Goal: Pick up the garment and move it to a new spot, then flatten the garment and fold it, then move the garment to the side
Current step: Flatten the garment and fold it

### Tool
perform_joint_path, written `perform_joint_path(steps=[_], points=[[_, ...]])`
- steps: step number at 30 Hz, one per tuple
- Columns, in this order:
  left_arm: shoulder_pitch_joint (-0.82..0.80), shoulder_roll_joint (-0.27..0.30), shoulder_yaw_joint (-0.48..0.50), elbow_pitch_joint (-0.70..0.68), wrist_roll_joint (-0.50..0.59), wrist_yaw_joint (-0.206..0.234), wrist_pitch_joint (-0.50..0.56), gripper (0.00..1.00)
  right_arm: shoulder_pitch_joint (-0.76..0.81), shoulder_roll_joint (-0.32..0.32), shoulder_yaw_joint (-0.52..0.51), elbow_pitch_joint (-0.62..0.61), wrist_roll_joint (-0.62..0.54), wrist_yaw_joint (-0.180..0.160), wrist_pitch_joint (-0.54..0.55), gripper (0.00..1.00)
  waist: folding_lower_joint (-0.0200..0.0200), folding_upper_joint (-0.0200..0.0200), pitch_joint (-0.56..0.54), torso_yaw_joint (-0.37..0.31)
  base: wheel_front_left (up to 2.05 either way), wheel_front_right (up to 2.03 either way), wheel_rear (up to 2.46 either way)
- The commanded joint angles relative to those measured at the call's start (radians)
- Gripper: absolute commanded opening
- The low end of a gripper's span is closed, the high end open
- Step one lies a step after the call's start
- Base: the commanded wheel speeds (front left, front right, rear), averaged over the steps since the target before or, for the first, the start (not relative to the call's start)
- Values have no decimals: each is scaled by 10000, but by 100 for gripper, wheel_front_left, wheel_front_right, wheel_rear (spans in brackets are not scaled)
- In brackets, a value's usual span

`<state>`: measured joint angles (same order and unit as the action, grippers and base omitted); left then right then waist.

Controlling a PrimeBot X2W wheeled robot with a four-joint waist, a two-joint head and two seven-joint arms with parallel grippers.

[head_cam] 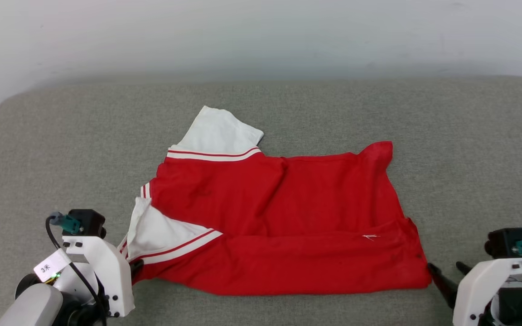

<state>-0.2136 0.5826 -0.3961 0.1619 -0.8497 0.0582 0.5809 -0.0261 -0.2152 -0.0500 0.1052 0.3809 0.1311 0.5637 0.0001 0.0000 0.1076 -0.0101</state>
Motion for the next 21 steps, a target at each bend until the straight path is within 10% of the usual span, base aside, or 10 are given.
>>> perform_joint_path(steps=[1,12,13,15,21], points=[[8,7,20,-84,19,46,-12,0,-172,-63,64,23,55,-9,81,100,-1,0,92,84,0,0,0],[90,-113,-16,-446,7,154,-163,0,-651,-49,1449,1315,630,-8,1188,100,-1,0,560,377,0,0,0],[97,-119,-14,-430,0,152,-197,0,-632,-31,1535,1419,691,-6,1242,92,-1,0,576,380,0,0,0],[118,-136,-18,-383,-11,136,-248,0,-691,-20,1720,1578,810,-5,1306,0,-1,0,570,384,0,0,0],[256,-204,-44,-373,-48,8,-494,0,-816,-299,1664,1548,973,-9,1028,0,-1,0,273,398,0,0,0]])
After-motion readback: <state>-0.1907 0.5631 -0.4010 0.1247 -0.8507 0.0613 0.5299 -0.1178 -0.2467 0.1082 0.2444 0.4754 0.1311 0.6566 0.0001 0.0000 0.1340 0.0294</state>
